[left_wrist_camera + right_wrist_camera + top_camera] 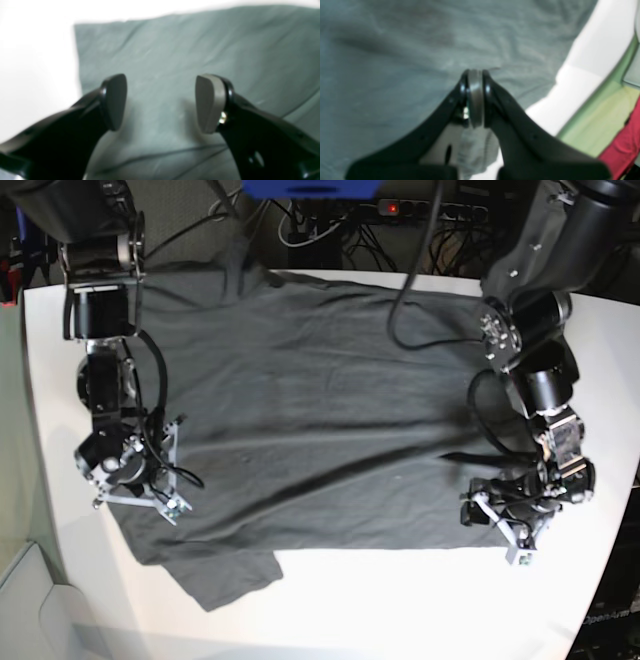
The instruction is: Layout the t-shirt on the table in an organized manner, then fold the t-shirt properly
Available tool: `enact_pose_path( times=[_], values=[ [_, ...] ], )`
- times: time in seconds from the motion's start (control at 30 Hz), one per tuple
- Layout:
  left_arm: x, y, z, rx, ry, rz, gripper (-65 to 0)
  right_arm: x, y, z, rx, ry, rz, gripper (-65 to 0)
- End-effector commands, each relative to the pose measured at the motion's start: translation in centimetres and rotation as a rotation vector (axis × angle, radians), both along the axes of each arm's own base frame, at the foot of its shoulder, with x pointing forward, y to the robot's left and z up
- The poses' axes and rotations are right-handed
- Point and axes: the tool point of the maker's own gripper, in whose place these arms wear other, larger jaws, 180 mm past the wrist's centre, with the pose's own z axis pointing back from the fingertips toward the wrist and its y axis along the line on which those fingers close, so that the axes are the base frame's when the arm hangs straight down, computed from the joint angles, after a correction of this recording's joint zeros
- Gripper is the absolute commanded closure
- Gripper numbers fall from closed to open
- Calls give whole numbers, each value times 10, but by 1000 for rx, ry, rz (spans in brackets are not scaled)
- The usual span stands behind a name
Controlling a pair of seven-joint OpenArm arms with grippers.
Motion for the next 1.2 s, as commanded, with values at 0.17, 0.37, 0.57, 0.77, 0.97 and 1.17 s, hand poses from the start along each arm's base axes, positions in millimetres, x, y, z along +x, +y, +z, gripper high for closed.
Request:
enact_pose_path(
  times=[0.17,0.37,0.57,0.77,0.97,1.17],
  values=[
    [21,1,2,-67,-55,86,-340,9,-4,13,-1,-42,-2,0],
    [23,8,-2,-67,-53,148,0,8,-3,12,1,-43,-1,0],
    [28,36,4,-36,-103,260,-3,8,-3,12,1,-41,-1,0],
    [25,30,-20,-64,-31,315,-4,8,-3,12,1,-41,-1,0],
    [12,35,-42,-66,34,354,-4,8,-3,12,1,-42,1,0],
    [31,48,-17,-53,-154,409,-4,6,0,8,8,-34,2,0]
  ],
)
